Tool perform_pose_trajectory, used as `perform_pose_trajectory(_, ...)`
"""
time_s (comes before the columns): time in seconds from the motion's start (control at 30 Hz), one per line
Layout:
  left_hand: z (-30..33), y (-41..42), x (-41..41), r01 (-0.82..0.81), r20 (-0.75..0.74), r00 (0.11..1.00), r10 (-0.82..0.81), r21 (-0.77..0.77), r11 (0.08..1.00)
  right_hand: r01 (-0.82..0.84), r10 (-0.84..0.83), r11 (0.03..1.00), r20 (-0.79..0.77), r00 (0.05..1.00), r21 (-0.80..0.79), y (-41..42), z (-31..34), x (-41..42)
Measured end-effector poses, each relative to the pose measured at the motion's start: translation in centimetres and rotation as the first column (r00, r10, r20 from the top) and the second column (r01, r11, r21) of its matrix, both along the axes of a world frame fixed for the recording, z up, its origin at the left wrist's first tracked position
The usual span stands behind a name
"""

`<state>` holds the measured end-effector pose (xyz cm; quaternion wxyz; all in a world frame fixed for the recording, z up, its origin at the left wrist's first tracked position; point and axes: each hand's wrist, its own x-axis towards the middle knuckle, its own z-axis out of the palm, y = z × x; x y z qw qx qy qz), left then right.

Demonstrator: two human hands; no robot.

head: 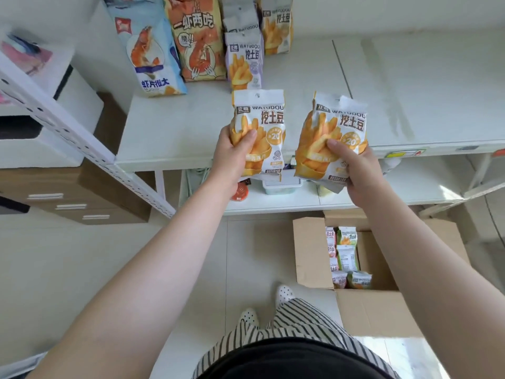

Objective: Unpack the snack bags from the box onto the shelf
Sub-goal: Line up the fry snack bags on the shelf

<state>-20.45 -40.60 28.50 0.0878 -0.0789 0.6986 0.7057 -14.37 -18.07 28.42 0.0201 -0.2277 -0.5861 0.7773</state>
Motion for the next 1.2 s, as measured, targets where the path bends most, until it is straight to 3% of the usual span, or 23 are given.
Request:
perform_pose_trajectory(0.37, -1.7, 2.9, -11.7, -0.01, 0.052, 0.999, 0.01, -0.011, 1.0, -0.024, 0.024, 0.999, 0.018, 1.0, 0.029, 2.9, -1.8, -10.4)
perform_pose_trajectory(0.6, -2.6, 4.6, -17.1, -0.055, 0.124, 0.991, 0.043, 0.098, 0.994, -0.08, 0.082, 0.996, -0.024, 0.996, 0.046, 5.5, -2.7, -15.0)
perform_pose_trajectory(0.7, -3.1, 5.4, -18.9, -0.034, 0.159, 0.987, 0.002, 0.201, 0.979, -0.128, 0.128, 0.992, -0.029, 0.991, 0.017, 6.2, -3.0, -16.1)
perform_pose_trajectory(0.83, -3.6, 7.5, -19.9, 0.112, 0.064, 0.989, -0.135, 0.281, 0.953, -0.272, 0.261, 0.957, -0.113, 0.959, -0.097, 6.2, -3.8, -16.9)
perform_pose_trajectory(0.97, -3.9, 9.2, -20.0, 0.279, 0.036, 0.958, -0.285, 0.12, 0.953, -0.347, 0.349, 0.937, -0.07, 0.934, 0.039, 5.5, -5.6, -17.6)
perform_pose_trajectory(1.03, -3.8, 9.3, -20.5, 0.265, 0.059, 0.961, -0.269, 0.078, 0.961, -0.378, 0.38, 0.924, -0.034, 0.924, 0.058, 5.2, -6.5, -17.8)
perform_pose_trajectory(1.2, -2.4, 9.2, -21.3, 0.242, 0.16, 0.945, -0.285, 0.244, 0.939, -0.366, 0.361, 0.931, -0.115, 0.925, -0.018, 4.5, -6.5, -18.6)
